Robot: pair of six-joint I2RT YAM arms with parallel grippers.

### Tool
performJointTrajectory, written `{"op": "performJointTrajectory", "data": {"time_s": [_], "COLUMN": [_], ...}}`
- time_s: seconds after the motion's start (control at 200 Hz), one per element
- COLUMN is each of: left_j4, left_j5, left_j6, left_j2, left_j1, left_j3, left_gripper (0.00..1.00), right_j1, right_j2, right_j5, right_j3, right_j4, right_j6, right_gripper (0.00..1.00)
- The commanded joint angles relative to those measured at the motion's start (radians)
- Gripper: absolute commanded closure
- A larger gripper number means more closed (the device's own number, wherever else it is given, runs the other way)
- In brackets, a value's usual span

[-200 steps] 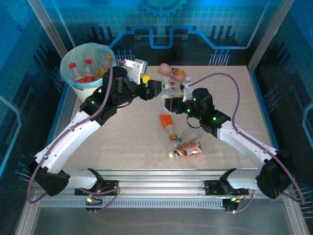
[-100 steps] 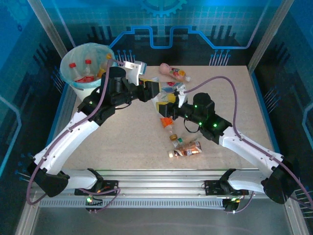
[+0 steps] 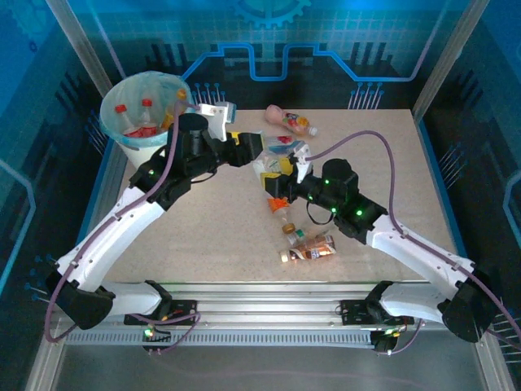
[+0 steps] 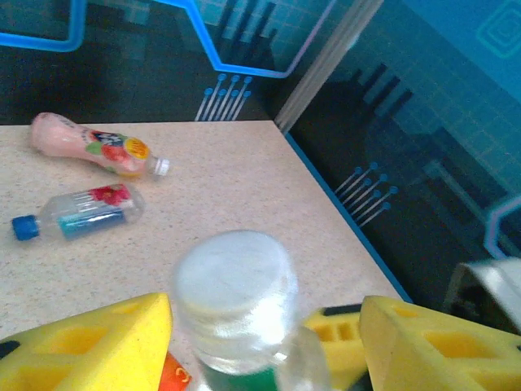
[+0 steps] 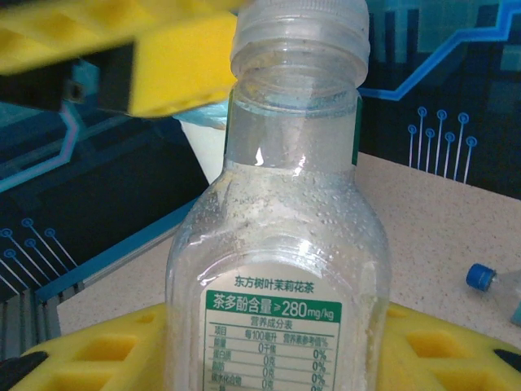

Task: Put the plastic bottles in the bin

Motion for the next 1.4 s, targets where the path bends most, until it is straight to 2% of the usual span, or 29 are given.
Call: {"op": "performJointTrajectory", "data": {"time_s": [0.0,0.085,0.16,0.3,0.39,0.44,0.51,0.6,0.715,0.835,0.955,0.995,1.061,1.136,1.206,1.291,1.396], "left_j4": [0.037,0.043,0.058,0.077,0.094,0.100,0.111,0.143,0.164,0.157,0.161,0.166,0.178,0.190,0.181,0.151,0.106], "left_j5": [-0.055,-0.049,0.011,0.107,0.123,0.124,0.130,0.147,0.145,0.152,0.147,0.145,0.130,0.103,0.086,0.057,0.018], "left_j6": [-0.021,-0.021,-0.017,-0.015,-0.025,-0.031,-0.042,-0.052,-0.051,-0.046,-0.046,-0.048,-0.050,-0.050,-0.032,0.023,0.112], "left_j2": [-0.023,-0.011,0.005,0.028,0.030,0.027,0.022,0.012,0.006,0.002,-0.012,-0.019,-0.036,-0.054,-0.069,-0.085,-0.110], "left_j1": [0.008,0.009,0.009,0.009,0.009,0.008,0.009,0.008,0.008,0.010,0.010,0.011,0.013,0.019,0.036,0.084,0.208], "left_j3": [-0.021,-0.023,-0.018,0.006,0.007,0.005,-0.002,-0.023,-0.043,-0.038,-0.037,-0.039,-0.044,-0.033,0.002,0.062,0.143], "left_gripper": [0.36,0.36,0.40,0.51,0.61,0.63,0.61,0.43,0.44,0.54,0.71,0.74,0.82,0.92,1.00,1.00,1.00], "right_j1": [0.014,0.015,0.015,0.019,0.022,0.023,0.022,0.024,0.027,0.032,0.039,0.047,0.058,0.074,0.082,0.090,0.121], "right_j2": [-0.037,-0.044,-0.045,-0.051,-0.063,-0.072,-0.081,-0.086,-0.101,-0.117,-0.126,-0.130,-0.137,-0.137,-0.128,-0.115,-0.105], "right_j5": [0.012,0.009,-0.007,-0.030,-0.032,-0.028,-0.021,-0.020,-0.020,-0.013,-0.004,0.011,0.052,0.099,0.152,0.194,0.212], "right_j3": [0.001,-0.004,-0.003,0.000,-0.005,-0.011,-0.021,-0.014,-0.007,-0.018,-0.001,0.006,0.017,0.031,0.057,0.100,0.136], "right_j4": [0.055,0.060,0.060,0.063,0.057,0.055,0.054,0.038,0.028,0.039,0.005,-0.011,-0.031,-0.043,-0.064,-0.083,-0.096], "right_j6": [-0.038,-0.043,-0.048,-0.056,-0.061,-0.063,-0.068,-0.074,-0.077,-0.078,-0.084,-0.086,-0.086,-0.077,-0.043,0.005,0.024], "right_gripper": [0.47,0.47,0.47,0.46,0.46,0.46,0.46,0.46,0.46,0.47,0.46,0.44,0.39,0.27,0.20,0.10,0.10]}}
